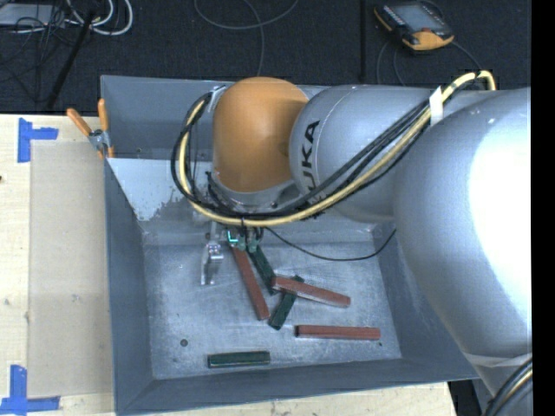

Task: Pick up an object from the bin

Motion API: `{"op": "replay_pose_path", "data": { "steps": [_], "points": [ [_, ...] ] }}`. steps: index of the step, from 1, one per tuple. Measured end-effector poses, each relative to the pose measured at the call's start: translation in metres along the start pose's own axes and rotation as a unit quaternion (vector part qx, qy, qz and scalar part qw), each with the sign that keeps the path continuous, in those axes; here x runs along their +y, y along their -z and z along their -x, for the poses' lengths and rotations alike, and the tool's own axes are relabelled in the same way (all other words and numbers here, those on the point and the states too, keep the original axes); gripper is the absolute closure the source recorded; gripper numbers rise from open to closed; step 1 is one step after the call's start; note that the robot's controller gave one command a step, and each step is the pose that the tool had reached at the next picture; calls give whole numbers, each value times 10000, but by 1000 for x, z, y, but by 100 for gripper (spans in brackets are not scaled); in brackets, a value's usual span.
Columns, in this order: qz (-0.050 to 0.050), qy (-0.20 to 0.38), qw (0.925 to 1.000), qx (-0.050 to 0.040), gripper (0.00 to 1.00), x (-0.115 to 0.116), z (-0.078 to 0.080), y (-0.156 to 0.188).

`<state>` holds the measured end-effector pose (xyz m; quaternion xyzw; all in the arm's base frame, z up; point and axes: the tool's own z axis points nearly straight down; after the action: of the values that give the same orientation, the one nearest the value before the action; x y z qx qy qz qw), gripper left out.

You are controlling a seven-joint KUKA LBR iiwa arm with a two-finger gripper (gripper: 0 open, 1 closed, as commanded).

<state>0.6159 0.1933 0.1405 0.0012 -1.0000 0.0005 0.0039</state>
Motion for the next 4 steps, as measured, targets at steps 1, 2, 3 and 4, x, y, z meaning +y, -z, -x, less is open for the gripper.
{"op": "replay_pose_path", "data": {
  "steps": [1,2,3,4],
  "points": [
    [7,-16,10000,-35,0,-1,2,5],
    [20,376,9993,-79,100,-42,-14,-65],
    [20,374,9993,-79,100,-42,-14,-65],
    [1,372,9993,-15,100,-41,-8,-33]
  ]
}}
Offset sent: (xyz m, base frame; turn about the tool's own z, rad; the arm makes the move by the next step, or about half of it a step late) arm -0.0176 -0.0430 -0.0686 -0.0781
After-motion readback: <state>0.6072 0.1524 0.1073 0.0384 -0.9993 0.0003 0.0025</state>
